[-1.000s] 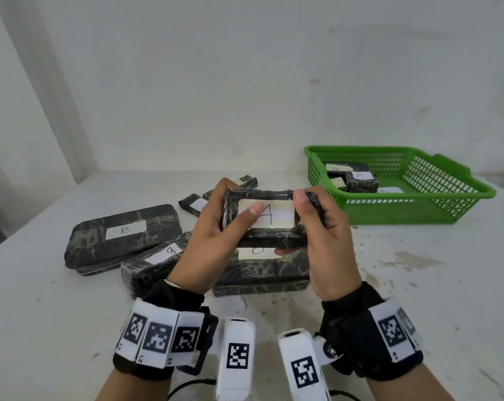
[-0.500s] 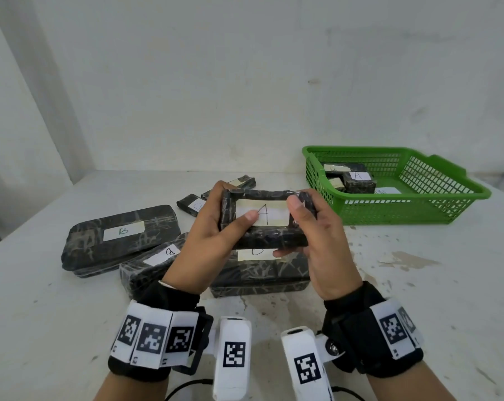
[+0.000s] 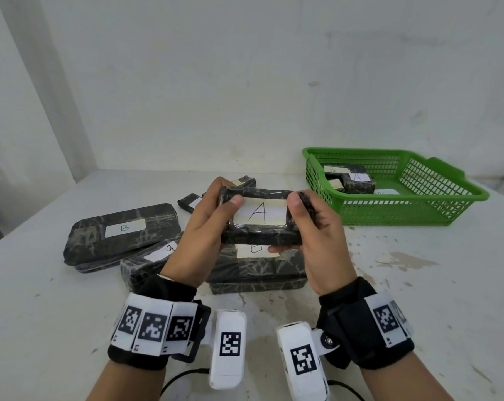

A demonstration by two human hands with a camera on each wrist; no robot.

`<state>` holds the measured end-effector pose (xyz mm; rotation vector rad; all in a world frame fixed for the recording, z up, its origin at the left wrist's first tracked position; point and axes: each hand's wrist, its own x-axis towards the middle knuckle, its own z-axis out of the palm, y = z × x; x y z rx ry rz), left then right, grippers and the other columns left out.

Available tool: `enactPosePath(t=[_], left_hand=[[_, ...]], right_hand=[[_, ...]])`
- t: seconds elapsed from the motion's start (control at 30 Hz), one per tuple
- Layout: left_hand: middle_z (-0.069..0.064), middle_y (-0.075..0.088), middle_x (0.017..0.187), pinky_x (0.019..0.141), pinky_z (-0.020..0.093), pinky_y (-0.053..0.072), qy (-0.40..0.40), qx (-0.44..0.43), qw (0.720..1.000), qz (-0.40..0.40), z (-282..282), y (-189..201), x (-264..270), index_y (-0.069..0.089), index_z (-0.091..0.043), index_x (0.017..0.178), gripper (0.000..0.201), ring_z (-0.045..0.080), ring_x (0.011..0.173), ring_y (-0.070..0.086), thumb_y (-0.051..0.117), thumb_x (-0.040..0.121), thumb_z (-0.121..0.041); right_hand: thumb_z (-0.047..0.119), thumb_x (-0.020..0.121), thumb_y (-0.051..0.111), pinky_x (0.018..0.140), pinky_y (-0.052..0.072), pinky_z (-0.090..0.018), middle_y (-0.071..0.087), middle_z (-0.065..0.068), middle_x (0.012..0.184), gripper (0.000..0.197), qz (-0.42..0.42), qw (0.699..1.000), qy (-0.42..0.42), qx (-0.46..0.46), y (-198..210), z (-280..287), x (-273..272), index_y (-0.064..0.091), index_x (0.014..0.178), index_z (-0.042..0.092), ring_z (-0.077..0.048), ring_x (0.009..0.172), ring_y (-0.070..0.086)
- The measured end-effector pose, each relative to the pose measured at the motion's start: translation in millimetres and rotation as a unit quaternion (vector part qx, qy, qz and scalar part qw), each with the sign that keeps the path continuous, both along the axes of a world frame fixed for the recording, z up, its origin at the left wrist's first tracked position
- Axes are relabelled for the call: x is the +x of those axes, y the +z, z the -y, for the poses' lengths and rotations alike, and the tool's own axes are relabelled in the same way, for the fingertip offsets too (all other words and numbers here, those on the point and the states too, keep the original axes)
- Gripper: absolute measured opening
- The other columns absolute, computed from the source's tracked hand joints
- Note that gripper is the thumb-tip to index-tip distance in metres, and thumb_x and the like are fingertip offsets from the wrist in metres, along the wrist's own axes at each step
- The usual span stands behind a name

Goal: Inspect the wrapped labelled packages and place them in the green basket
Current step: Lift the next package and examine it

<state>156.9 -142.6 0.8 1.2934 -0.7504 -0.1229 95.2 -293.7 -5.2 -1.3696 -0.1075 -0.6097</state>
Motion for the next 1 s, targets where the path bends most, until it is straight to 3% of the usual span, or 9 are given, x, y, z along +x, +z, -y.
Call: enactPosePath(t=[0.07, 0.17, 0.27, 0.4, 0.5, 0.7, 0.8, 0.9, 1.0], left_hand=[[0.004, 0.053, 0.088, 0.077, 0.038, 0.037, 0.010, -0.007, 1.000, 0.006, 1.7, 1.2, -2.1, 0.056, -0.034, 0.079, 0.020, 0.023, 0.088, 0.047, 0.047, 0.096, -0.031], [0.009, 0.048, 0.087, 0.082, 0.047, 0.035, 0.027, -0.030, 0.999, 0.004, 5.6, 0.9, -2.9, 0.055, -0.033, 0.077, 0.020, 0.026, 0.088, 0.044, 0.052, 0.096, -0.031], [0.013, 0.042, 0.086, 0.080, 0.051, 0.031, 0.031, -0.028, 0.999, 0.007, 6.1, 1.2, -3.3, 0.052, -0.029, 0.078, 0.017, 0.030, 0.085, 0.038, 0.055, 0.091, -0.039], [0.008, 0.049, 0.079, 0.078, 0.048, 0.039, 0.030, -0.034, 0.999, 0.007, 8.8, 0.6, -7.8, 0.051, -0.026, 0.075, 0.023, 0.023, 0.080, 0.047, 0.059, 0.088, -0.043], [0.000, 0.060, 0.082, 0.080, 0.043, 0.048, 0.045, -0.042, 0.998, 0.007, 14.7, -1.4, -10.3, 0.057, -0.034, 0.070, 0.022, 0.019, 0.082, 0.056, 0.060, 0.091, -0.033], [-0.010, 0.059, 0.078, 0.081, 0.040, 0.041, 0.055, -0.029, 0.997, 0.036, 10.7, -2.2, -6.1, 0.055, -0.037, 0.070, 0.018, 0.016, 0.080, 0.053, 0.060, 0.087, -0.041], [-0.007, 0.066, 0.090, 0.089, 0.046, 0.048, 0.019, -0.014, 1.000, 0.018, 10.9, -1.6, -8.8, 0.061, -0.039, 0.075, 0.010, 0.020, 0.094, 0.062, 0.063, 0.085, -0.042], [-0.002, 0.070, 0.097, 0.088, 0.040, 0.051, 0.020, -0.016, 1.000, 0.015, 12.5, -2.2, -9.6, 0.065, -0.040, 0.078, 0.017, 0.019, 0.097, 0.067, 0.064, 0.090, -0.028], [-0.004, 0.071, 0.098, 0.090, 0.039, 0.051, 0.025, -0.012, 1.000, 0.013, 13.3, -3.0, -7.8, 0.065, -0.042, 0.080, 0.022, 0.017, 0.096, 0.067, 0.060, 0.091, -0.024]], right_hand=[[0.032, 0.092, 0.055, 0.051, 0.058, -0.034, 0.038, -0.001, 0.070, 0.021, 0.009, 1.000, -0.006, -0.011, -0.8, 0.2, 0.5, 0.063, 0.080, 0.017, -0.027, 0.064, 0.049], [0.032, 0.092, 0.055, 0.052, 0.059, -0.035, 0.048, 0.002, 0.070, 0.022, -0.003, 1.000, 0.010, 0.003, 0.0, -1.7, -0.2, 0.061, 0.085, 0.013, -0.020, 0.066, 0.058], [0.038, 0.091, 0.055, 0.062, 0.061, -0.039, 0.067, -0.015, 0.090, 0.035, -0.015, 0.999, 0.030, 0.025, 0.3, -3.1, -1.0, 0.060, 0.095, 0.003, -0.030, 0.084, 0.069], [0.037, 0.090, 0.057, 0.049, 0.058, -0.036, 0.043, -0.010, 0.067, 0.039, 0.002, 0.999, -0.032, 0.002, -0.4, -1.7, -1.9, 0.060, 0.090, -0.001, -0.024, 0.061, 0.055], [0.034, 0.094, 0.057, 0.047, 0.057, -0.037, 0.051, -0.029, 0.080, 0.031, 0.005, 0.998, -0.058, -0.020, -2.8, -2.4, -0.9, 0.065, 0.090, 0.005, -0.030, 0.066, 0.061], [0.041, 0.086, 0.066, 0.053, 0.058, -0.038, 0.044, -0.005, 0.066, 0.033, -0.007, 0.999, -0.035, 0.000, -1.6, -6.4, -1.9, 0.054, 0.073, 0.013, -0.028, 0.068, 0.054], [0.032, 0.085, 0.069, 0.047, 0.056, -0.036, 0.031, -0.022, 0.072, 0.029, -0.013, 0.999, -0.051, 0.005, -0.2, -4.9, -3.7, 0.052, 0.068, 0.015, -0.032, 0.067, 0.049], [0.026, 0.089, 0.068, 0.045, 0.055, -0.034, 0.038, -0.021, 0.071, 0.027, -0.019, 0.999, -0.045, 0.016, -2.6, -2.7, -2.3, 0.054, 0.069, 0.014, -0.031, 0.066, 0.055], [0.034, 0.085, 0.069, 0.047, 0.055, -0.033, 0.035, -0.028, 0.075, 0.040, -0.025, 0.999, -0.040, 0.011, -5.0, -2.7, -0.7, 0.046, 0.075, 0.003, -0.033, 0.069, 0.051]])
